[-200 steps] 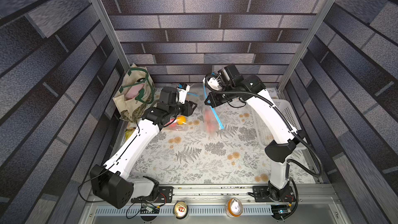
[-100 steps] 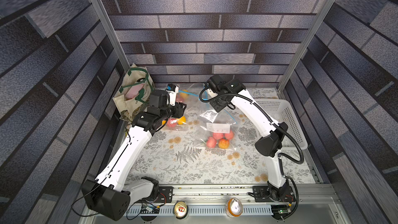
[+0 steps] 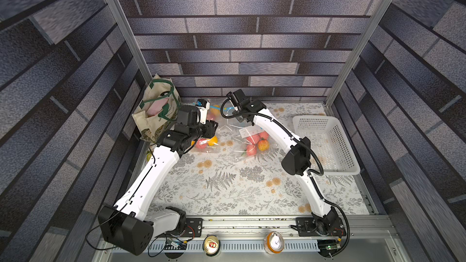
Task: Place the peach in a zip-top bag and seal the zipper
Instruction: Place the zipper food storage bag at the center of the board, then reset both arms
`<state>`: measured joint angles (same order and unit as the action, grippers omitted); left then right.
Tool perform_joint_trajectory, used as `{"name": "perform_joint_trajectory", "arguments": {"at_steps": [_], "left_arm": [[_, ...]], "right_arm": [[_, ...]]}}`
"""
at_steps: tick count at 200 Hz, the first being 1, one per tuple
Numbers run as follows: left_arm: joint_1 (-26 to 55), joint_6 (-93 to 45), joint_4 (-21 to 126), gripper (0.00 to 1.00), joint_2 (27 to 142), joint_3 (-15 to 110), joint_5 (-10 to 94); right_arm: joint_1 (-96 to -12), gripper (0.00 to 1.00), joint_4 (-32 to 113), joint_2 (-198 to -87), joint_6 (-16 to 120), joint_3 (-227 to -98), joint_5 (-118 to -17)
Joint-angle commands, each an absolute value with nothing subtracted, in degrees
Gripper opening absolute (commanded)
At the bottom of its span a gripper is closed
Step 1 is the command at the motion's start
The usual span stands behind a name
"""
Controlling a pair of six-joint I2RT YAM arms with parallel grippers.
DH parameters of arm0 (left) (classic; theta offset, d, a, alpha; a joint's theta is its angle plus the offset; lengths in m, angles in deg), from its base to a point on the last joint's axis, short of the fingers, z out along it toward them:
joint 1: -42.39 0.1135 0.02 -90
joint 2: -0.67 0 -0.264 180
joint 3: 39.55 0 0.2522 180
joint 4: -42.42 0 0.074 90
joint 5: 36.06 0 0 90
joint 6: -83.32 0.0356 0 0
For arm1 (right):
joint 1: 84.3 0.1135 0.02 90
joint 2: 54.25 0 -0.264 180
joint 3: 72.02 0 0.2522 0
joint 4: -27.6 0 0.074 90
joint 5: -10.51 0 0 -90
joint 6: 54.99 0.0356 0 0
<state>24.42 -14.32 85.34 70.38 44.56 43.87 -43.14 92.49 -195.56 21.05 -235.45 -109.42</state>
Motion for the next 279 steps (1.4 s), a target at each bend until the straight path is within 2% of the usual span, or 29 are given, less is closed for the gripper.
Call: {"name": "perform_joint_trajectory", "arguments": {"at_steps": [1, 59, 93, 107, 145, 170, 179, 189, 192, 201, 206, 214, 216, 219, 222, 246, 279], "left_arm": [[24.18, -13.71, 84.18, 0.52, 70.75, 43.57, 44.96], [23.99, -13.19, 84.05, 0.52, 71.20, 43.04, 46.31], [24.03, -14.06, 83.07, 0.52, 72.05, 42.93, 47.25], [23.93, -14.15, 82.74, 0.52, 72.04, 42.70, 47.45], [24.71, -16.07, 83.83, 0.55, 72.47, 42.23, 50.94], [25.13, -16.18, 84.24, 0.60, 73.12, 42.85, 52.24], [25.33, -16.09, 84.35, 0.69, 73.35, 43.14, 52.77], [25.61, -16.00, 84.38, 0.96, 73.67, 43.59, 53.20], [25.67, -15.96, 84.39, 1.00, 73.82, 43.82, 53.31], [25.85, -15.78, 84.77, 1.00, 74.43, 44.38, 53.75], [26.04, -15.69, 84.98, 1.00, 74.68, 44.73, 54.10], [26.10, -15.44, 85.13, 1.00, 75.21, 45.11, 54.82], [26.13, -15.33, 85.09, 1.00, 75.45, 45.22, 54.95], [26.07, -15.18, 85.04, 1.00, 75.58, 45.37, 55.15], [26.13, -15.00, 85.03, 1.00, 75.82, 45.37, 55.45], [26.39, -14.23, 84.56, 1.00, 77.55, 46.21, 58.93], [29.59, -15.56, 79.46, 1.00, 77.58, 43.28, 63.77]], "right_arm": [[-44.15, 0.02, 88.71, -198.83, 22.16, -242.36, -108.44], [-47.64, 0.06, 79.78, -201.37, 27.25, -242.76, -102.38], [-48.65, 0.21, 76.71, -202.19, 32.16, -242.53, -96.35], [-48.71, 0.33, 76.58, -201.46, 32.62, -242.54, -95.44], [-49.47, 0.47, 81.54, -195.80, 36.51, -242.12, -92.82], [-50.02, 0.49, 84.21, -189.40, 37.07, -237.71, -91.25], [-50.24, 0.52, 85.00, -186.71, 37.64, -234.84, -91.35], [-50.66, 0.57, 85.52, -182.97, 38.62, -230.53, -91.30], [-50.84, 0.59, 85.50, -181.75, 39.04, -229.09, -91.25], [-51.65, 0.63, 84.67, -177.63, 40.47, -222.87, -91.35], [-52.17, 0.71, 83.73, -175.03, 41.33, -218.80, -91.17], [-53.53, 0.76, 80.95, -169.97, 43.30, -212.21, -90.27], [-53.80, 0.79, 80.10, -168.50, 43.80, -210.18, -90.14], [-54.45, 0.96, 78.65, -166.40, 44.51, -207.28, -89.87], [-55.07, 1.00, 77.08, -164.35, 45.17, -203.86, -89.53], [-60.59, 1.00, 68.95, -150.85, 47.56, -182.65, -88.62], [-67.59, 1.00, 66.37, -138.33, 47.77, -164.90, -88.32]]}}
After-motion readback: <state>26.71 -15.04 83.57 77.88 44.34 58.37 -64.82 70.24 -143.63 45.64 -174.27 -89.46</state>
